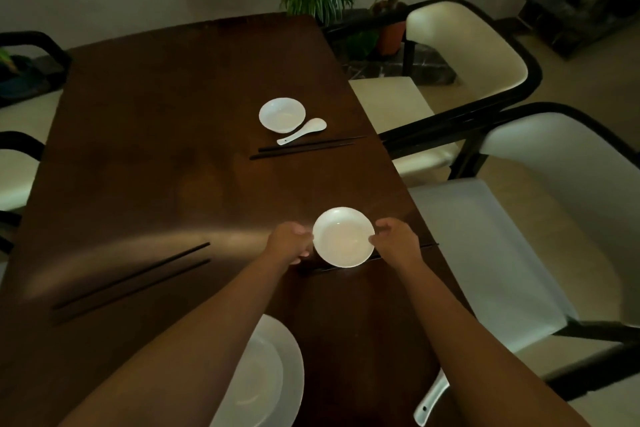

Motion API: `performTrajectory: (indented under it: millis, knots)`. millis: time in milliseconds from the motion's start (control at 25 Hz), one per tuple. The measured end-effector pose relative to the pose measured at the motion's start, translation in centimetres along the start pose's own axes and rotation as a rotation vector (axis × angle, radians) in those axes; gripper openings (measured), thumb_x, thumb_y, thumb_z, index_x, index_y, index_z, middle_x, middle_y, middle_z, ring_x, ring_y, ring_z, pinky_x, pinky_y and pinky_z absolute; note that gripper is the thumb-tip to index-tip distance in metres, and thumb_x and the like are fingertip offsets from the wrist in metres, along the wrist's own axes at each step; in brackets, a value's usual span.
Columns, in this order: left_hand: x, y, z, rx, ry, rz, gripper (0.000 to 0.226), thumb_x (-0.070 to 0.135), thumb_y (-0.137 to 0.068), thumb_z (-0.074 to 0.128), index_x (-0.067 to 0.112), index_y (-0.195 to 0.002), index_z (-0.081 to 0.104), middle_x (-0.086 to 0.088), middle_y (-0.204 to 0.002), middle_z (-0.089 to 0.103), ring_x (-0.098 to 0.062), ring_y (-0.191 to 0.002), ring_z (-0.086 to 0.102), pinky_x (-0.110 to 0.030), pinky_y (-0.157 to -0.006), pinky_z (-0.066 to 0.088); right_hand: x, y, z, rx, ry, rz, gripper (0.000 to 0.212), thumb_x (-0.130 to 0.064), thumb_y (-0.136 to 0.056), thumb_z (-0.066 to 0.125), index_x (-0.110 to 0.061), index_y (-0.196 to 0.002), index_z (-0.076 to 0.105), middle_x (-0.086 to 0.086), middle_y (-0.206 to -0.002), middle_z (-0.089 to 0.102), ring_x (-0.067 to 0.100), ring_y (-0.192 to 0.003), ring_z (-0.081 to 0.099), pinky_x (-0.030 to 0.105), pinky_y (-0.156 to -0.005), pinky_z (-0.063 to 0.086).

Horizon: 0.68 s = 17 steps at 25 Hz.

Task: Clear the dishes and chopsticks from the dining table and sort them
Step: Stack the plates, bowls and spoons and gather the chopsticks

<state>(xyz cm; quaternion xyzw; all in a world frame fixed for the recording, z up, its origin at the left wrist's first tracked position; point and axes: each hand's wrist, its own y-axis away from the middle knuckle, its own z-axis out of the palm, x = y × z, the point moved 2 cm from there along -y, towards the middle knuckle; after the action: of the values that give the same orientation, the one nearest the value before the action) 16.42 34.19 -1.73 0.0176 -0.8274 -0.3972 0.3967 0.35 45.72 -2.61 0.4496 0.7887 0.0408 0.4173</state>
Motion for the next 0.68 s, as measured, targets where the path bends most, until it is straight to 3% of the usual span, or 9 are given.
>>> performTrajectory:
  millis: [80, 160, 280, 440, 560, 680]
  knots:
    - [0.1, -1.1, 0.6, 0.001, -0.005, -0.001, 0.023, 0.008, -0.086, 0.057, 0.007, -0.109, 0.059, -0.016, -0.098, 0.066, -0.018, -0.068, 0.063, -0.024, -0.056, 0.049, 0.4, -0.5, 0.2, 0.005, -0.003, 0.002, 0.03, -0.005, -0.08, 0.057, -0.008, -0.109, 0.064, 0.014, -0.108, 0.069, 0.029, -0.099, 0.063, 0.032, -0.085, 0.05]
    - [0.0, -1.7, 0.8, 0.038, -0.004, 0.005, 0.021, 0.0, -0.084, 0.056, 0.007, -0.103, 0.063, -0.019, -0.1, 0.068, -0.017, -0.064, 0.064, -0.021, -0.051, 0.052, 0.7, -0.8, 0.3, 0.01, -0.066, 0.019, 0.028, -0.001, -0.078, 0.056, -0.008, -0.103, 0.065, 0.014, -0.103, 0.07, 0.03, -0.093, 0.065, 0.043, -0.086, 0.054]
    - [-0.4, -1.7, 0.8, 0.1, 0.032, -0.006, 0.02, -0.004, -0.084, 0.055, 0.006, -0.097, 0.065, -0.018, -0.093, 0.066, -0.017, -0.065, 0.062, -0.027, -0.058, 0.055, 0.8, -0.5, 0.3, -0.004, -0.123, 0.034, 0.027, 0.0, -0.077, 0.06, -0.008, -0.102, 0.065, 0.013, -0.102, 0.068, 0.029, -0.088, 0.066, 0.046, -0.08, 0.057]
    - [-0.7, 0.6, -0.9, 0.109, 0.086, 0.06, 0.02, -0.005, -0.084, 0.056, 0.002, -0.1, 0.065, -0.014, -0.091, 0.062, -0.023, -0.08, 0.062, -0.029, -0.068, 0.055, -0.5, 1.3, 0.2, 0.008, -0.18, -0.01, 0.024, -0.001, -0.078, 0.062, -0.008, -0.101, 0.065, 0.013, -0.101, 0.068, 0.024, -0.082, 0.067, 0.037, -0.074, 0.059]
    - [-1.8, 4.4, -4.5, 0.15, 0.088, 0.202, 0.02, -0.003, -0.082, 0.06, 0.007, -0.098, 0.067, -0.004, -0.08, 0.066, -0.016, -0.07, 0.065, -0.021, -0.056, 0.055, -2.5, 4.5, 0.7, -0.017, -0.277, -0.077, 0.023, -0.002, -0.08, 0.064, -0.01, -0.101, 0.063, 0.009, -0.098, 0.066, 0.02, -0.086, 0.064, 0.027, -0.064, 0.056]
    - [-5.0, 9.0, -8.2, 0.201, 0.036, 0.276, 0.021, 0.001, -0.08, 0.062, 0.015, -0.094, 0.069, 0.002, -0.076, 0.068, -0.013, -0.069, 0.067, -0.021, -0.059, 0.055, -4.1, 9.1, 2.2, -0.112, -0.337, -0.133, 0.02, -0.005, -0.081, 0.066, -0.019, -0.094, 0.061, 0.0, -0.09, 0.064, 0.014, -0.083, 0.063, 0.021, -0.061, 0.055]
